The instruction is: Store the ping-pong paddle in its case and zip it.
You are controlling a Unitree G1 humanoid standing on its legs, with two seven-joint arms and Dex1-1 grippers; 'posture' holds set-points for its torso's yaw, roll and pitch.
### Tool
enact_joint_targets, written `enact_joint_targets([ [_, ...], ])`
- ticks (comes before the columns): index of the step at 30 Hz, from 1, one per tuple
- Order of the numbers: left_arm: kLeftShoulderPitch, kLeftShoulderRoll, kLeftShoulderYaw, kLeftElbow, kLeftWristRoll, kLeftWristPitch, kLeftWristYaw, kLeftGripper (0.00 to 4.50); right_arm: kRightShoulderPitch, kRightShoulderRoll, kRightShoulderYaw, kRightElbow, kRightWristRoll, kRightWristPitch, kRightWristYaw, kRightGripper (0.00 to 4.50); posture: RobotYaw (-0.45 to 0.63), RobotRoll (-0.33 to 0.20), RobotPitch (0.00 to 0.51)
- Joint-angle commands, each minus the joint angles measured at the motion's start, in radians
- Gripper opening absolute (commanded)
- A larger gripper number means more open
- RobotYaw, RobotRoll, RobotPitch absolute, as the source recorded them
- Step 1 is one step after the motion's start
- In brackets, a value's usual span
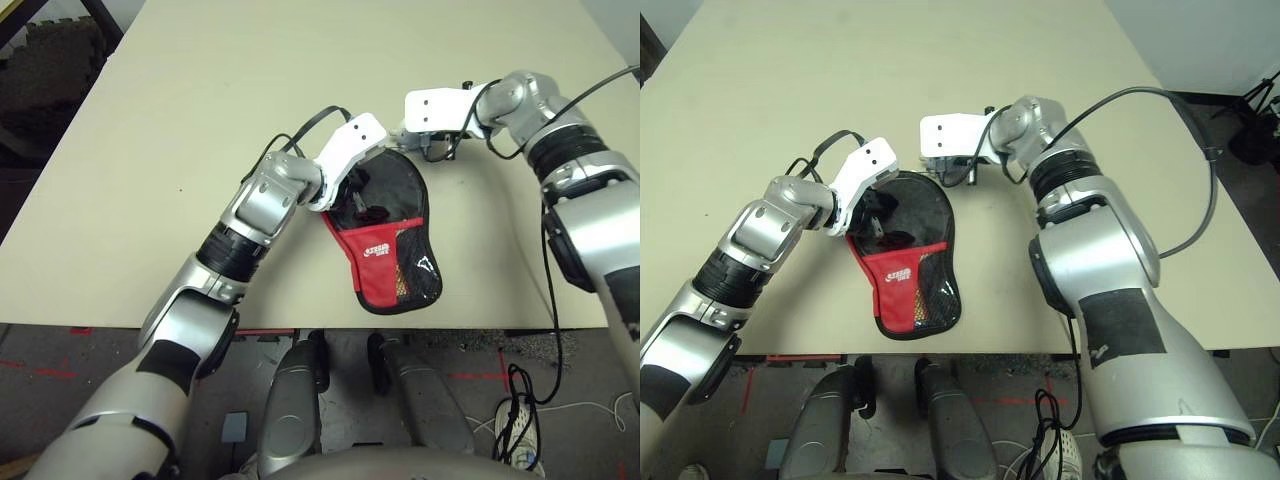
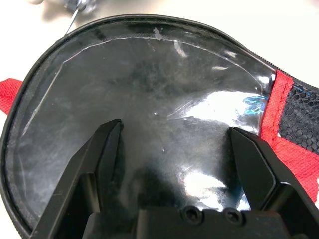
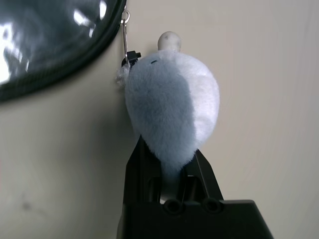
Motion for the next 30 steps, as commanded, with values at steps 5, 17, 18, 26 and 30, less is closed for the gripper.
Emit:
enact_joint_targets([
  [5,-0.032,-0.033,-0.111,0.190,0.059,-0.014,-0.016,4.50,0.075,-0.074,-0.015,-0.106,0.049,-0.007,0.160,0.19,-0.17,0.000,0.301],
  [17,-0.084,-0.062,-0.102,0.307,0.076,-0.075,-0.029,4.50,0.336,-0.248,-0.053,-0.635,0.164,0.198,0.437,0.19,-0.21,0.000,0.291],
  [18,-0.087,-0.064,-0.101,0.314,0.077,-0.080,-0.030,4.50,0.366,-0.268,-0.058,-0.699,0.175,0.229,0.457,0.19,-0.22,0.000,0.290],
  [26,-0.122,-0.091,-0.092,0.397,0.083,-0.129,-0.028,4.50,0.605,-0.416,-0.123,-1.183,0.283,0.485,0.580,0.19,-0.25,0.000,0.286],
  [30,-0.138,-0.101,-0.086,0.441,0.088,-0.160,-0.028,4.50,0.727,-0.493,-0.151,-1.411,0.342,0.604,0.622,0.19,-0.27,0.000,0.285],
])
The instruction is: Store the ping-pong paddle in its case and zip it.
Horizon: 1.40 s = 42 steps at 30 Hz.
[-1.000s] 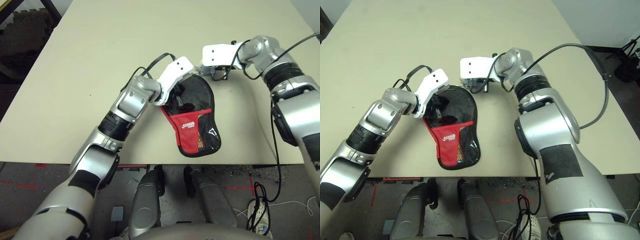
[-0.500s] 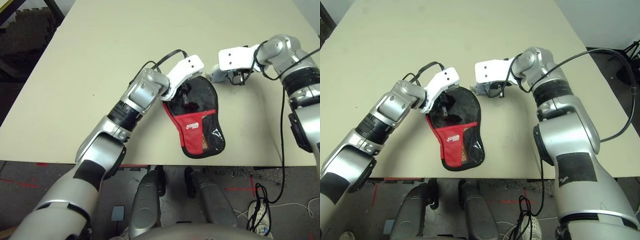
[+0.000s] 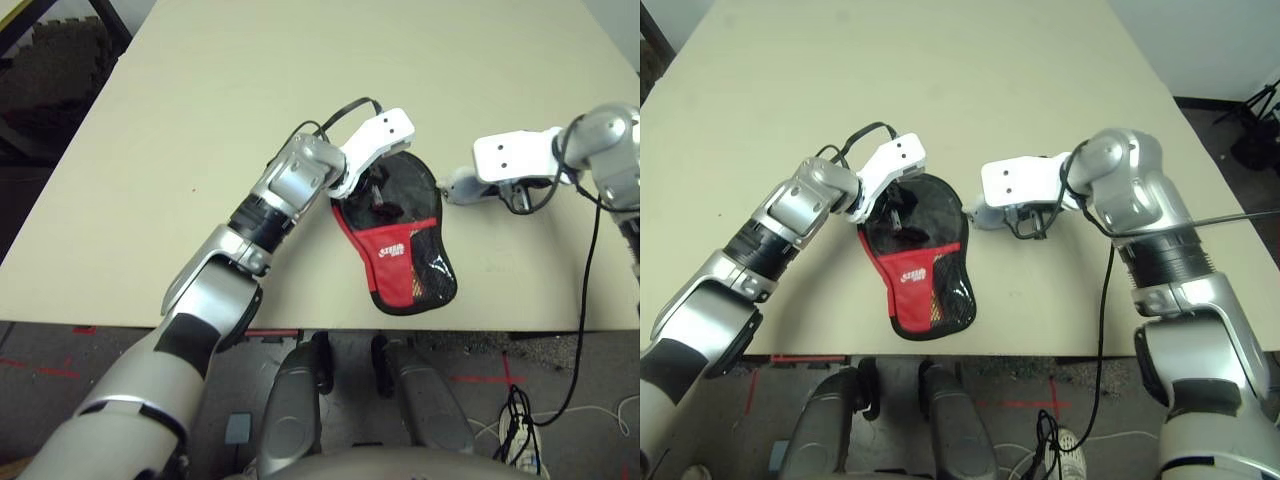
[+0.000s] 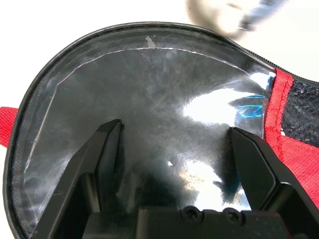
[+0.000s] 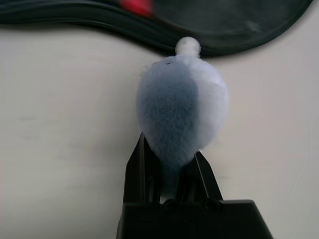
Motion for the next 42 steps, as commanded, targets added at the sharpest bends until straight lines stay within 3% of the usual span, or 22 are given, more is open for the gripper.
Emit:
enact_joint_targets([
  [1,0.028,-0.003,-0.037,0.104,0.057,-0.002,0.022,4.50,0.096,-0.065,-0.031,-0.206,0.079,0.112,0.056,0.19,-0.28,0.000,0.289],
  [6,0.019,-0.017,-0.034,0.142,0.065,-0.031,0.022,4.50,0.232,-0.155,-0.070,-0.422,0.168,0.254,0.058,0.19,-0.30,0.000,0.287],
  [14,0.003,-0.038,-0.013,0.178,0.068,-0.067,0.028,4.50,0.265,-0.188,-0.071,-0.441,0.194,0.313,-0.003,0.18,-0.30,0.000,0.278],
  [15,0.007,-0.032,-0.003,0.158,0.063,-0.066,0.025,4.50,0.260,-0.183,-0.074,-0.432,0.199,0.331,-0.015,0.74,-0.29,0.000,0.271],
  [20,0.065,0.035,0.127,-0.073,-0.046,0.050,-0.008,4.50,0.193,-0.163,-0.126,-0.407,0.321,0.602,-0.035,2.24,-0.25,0.000,0.261],
  [24,0.099,0.074,0.283,-0.210,-0.128,0.135,0.056,4.50,0.081,-0.152,-0.189,-0.310,0.426,0.818,-0.074,3.50,-0.23,0.000,0.271],
  [27,0.113,0.087,0.462,-0.206,-0.160,0.074,0.221,4.50,-0.046,-0.088,-0.265,-0.117,0.434,0.860,-0.215,4.40,-0.22,0.000,0.277],
  [29,0.123,0.089,0.552,-0.176,-0.164,-0.017,0.335,4.50,-0.121,-0.014,-0.331,0.020,0.419,0.865,-0.358,4.47,-0.21,0.000,0.278],
  [33,0.196,0.096,0.652,-0.161,-0.152,-0.192,0.508,4.50,-0.159,0.135,-0.481,0.234,0.377,0.689,-0.696,4.47,-0.18,0.000,0.276],
  [38,0.331,0.103,0.687,-0.118,-0.102,-0.437,0.677,4.50,-0.088,0.305,-0.640,0.386,0.367,0.309,-1.064,4.47,-0.18,0.000,0.270],
  [42,0.416,0.101,0.743,-0.090,-0.082,-0.579,0.842,4.50,-0.005,0.385,-0.694,0.524,0.345,0.018,-1.295,4.47,-0.15,0.000,0.269],
])
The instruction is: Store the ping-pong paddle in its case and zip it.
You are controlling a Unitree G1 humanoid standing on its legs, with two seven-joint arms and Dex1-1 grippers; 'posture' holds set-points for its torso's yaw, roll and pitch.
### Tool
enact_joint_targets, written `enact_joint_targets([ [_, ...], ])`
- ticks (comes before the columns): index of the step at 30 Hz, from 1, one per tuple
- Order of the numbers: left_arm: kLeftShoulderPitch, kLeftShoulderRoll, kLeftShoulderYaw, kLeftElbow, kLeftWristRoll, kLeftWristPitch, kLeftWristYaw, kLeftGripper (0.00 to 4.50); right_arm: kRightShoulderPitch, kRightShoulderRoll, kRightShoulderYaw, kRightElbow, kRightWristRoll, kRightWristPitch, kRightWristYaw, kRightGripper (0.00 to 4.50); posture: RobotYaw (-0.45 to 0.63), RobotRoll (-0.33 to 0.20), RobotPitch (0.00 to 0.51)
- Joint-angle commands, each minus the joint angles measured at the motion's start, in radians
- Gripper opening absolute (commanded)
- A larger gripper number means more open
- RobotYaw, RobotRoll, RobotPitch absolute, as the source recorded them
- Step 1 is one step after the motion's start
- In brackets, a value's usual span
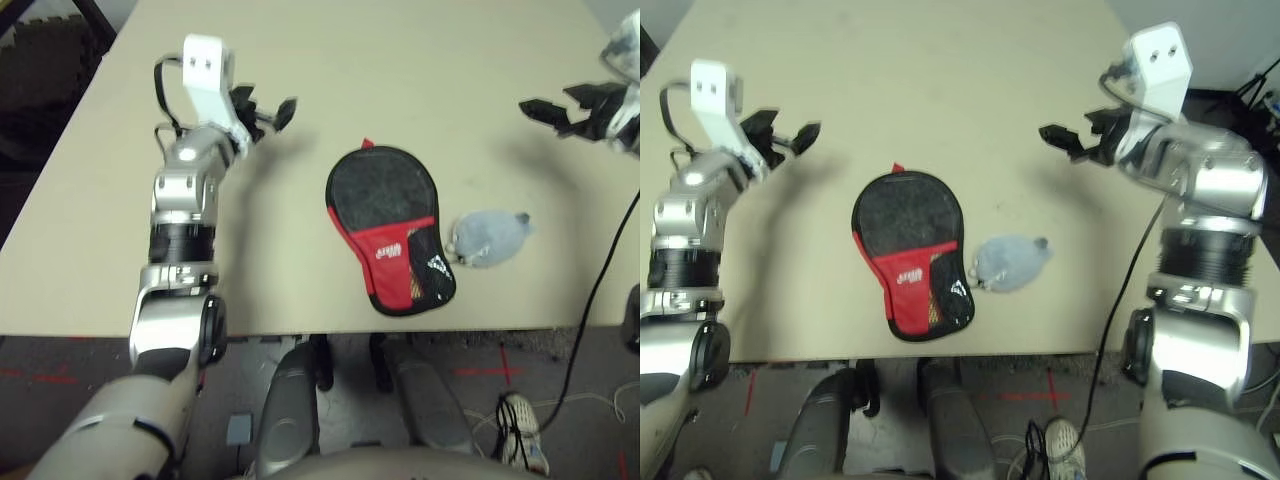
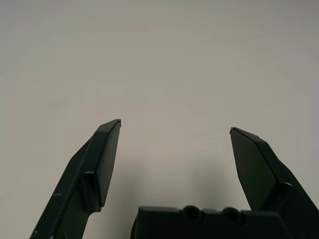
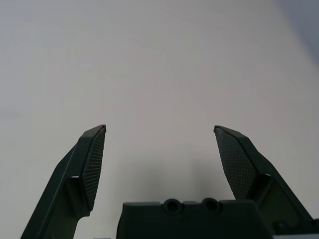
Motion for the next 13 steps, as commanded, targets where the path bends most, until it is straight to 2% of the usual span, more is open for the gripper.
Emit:
enact_joint_targets([
  [1,0.063,0.012,0.042,0.033,0.037,-0.129,0.130,4.50,0.070,0.026,-0.049,0.130,-0.033,-0.242,-0.190,4.47,-0.14,0.000,0.265],
  [8,0.117,0.042,0.081,0.106,0.048,-0.268,0.252,4.50,0.117,0.011,-0.081,0.349,-0.031,-0.485,-0.375,4.47,-0.14,0.000,0.227],
  [13,0.117,0.050,0.079,0.183,0.046,-0.308,0.292,4.50,0.144,-0.025,-0.115,0.434,-0.001,-0.564,-0.448,4.47,-0.14,0.000,0.201],
])
